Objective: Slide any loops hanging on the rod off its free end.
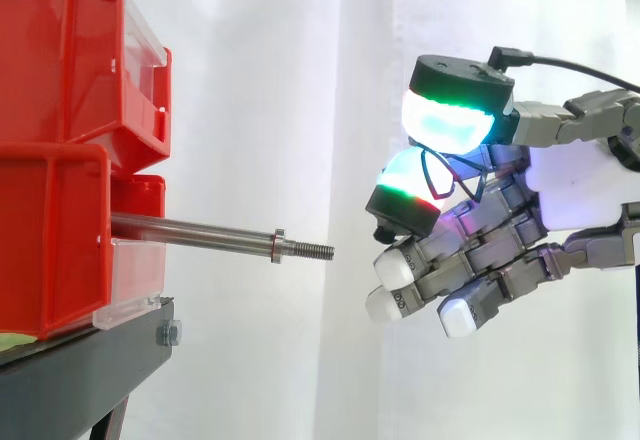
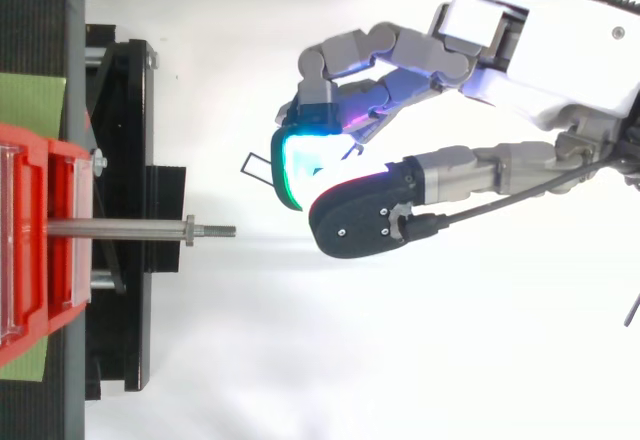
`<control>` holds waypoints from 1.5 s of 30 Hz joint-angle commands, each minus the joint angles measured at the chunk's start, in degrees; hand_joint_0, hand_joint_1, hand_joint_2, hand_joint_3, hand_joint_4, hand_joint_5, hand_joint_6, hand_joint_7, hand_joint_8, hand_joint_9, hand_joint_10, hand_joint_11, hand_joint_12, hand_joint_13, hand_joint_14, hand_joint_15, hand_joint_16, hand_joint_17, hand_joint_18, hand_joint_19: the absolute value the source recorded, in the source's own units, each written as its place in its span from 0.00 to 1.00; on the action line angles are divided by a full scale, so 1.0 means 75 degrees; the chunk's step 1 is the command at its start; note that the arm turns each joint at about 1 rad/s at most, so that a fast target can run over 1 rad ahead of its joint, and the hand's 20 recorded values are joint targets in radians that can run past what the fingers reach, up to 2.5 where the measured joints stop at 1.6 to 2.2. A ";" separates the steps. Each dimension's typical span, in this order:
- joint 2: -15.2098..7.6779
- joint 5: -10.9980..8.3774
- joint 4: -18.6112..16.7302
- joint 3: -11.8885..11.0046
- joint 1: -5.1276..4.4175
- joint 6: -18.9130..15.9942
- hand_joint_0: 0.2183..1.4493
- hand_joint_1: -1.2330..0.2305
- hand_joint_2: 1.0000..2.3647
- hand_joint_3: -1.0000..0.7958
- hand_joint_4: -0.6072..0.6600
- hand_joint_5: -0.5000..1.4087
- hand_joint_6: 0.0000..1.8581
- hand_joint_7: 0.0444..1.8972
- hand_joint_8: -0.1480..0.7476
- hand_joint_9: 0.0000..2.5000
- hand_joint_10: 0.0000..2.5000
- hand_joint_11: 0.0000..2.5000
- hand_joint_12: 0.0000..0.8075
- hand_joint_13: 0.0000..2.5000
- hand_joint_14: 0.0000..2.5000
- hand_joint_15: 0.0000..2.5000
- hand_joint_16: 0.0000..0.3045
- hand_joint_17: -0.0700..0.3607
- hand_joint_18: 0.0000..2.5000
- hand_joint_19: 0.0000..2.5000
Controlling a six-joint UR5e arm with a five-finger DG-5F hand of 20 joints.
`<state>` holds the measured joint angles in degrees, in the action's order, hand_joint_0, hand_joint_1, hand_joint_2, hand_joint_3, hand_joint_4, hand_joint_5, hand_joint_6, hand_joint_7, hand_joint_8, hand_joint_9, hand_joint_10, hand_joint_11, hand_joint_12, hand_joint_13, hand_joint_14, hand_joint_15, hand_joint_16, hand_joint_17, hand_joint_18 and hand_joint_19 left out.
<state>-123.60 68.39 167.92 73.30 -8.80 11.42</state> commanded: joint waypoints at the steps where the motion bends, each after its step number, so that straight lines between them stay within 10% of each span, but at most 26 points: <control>1: 0.0003 0.0010 -0.0018 0.0000 0.0002 0.0036 0.36 0.40 0.02 0.42 0.62 0.21 0.30 0.76 0.46 0.32 0.00 0.13 0.39 0.24 0.00 0.02 0.15 0.40 0.27 0.18; 31: -0.0009 -0.0013 -0.0089 0.0000 0.0002 0.0141 0.34 0.52 0.02 0.46 0.58 0.22 0.27 0.79 0.46 0.34 0.00 0.13 0.39 0.24 0.00 0.03 0.15 0.40 0.26 0.20; 45: 0.0003 -0.0025 -0.0100 0.0012 0.0002 0.0141 0.40 0.39 0.01 0.54 0.60 0.20 0.31 0.72 0.47 0.33 0.00 0.14 0.39 0.24 0.00 0.03 0.15 0.40 0.27 0.19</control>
<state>-123.63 68.20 167.16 73.36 -8.79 12.50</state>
